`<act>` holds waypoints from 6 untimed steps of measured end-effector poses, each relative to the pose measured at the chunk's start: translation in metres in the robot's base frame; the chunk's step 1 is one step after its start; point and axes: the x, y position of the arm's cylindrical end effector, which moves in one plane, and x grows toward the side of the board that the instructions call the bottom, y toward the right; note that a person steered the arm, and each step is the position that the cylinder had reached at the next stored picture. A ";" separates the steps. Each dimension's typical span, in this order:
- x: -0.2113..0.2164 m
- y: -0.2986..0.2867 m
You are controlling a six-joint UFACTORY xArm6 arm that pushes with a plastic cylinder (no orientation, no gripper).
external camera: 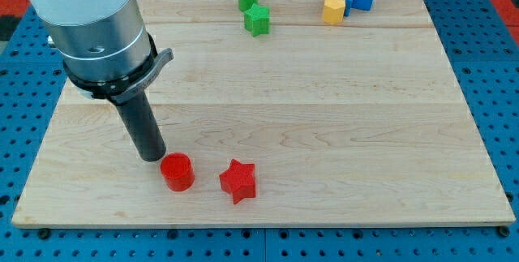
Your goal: Nudge red circle a bit up and right
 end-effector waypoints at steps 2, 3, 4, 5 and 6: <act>0.001 -0.037; 0.049 -0.045; 0.053 -0.012; 0.053 -0.007; 0.052 -0.002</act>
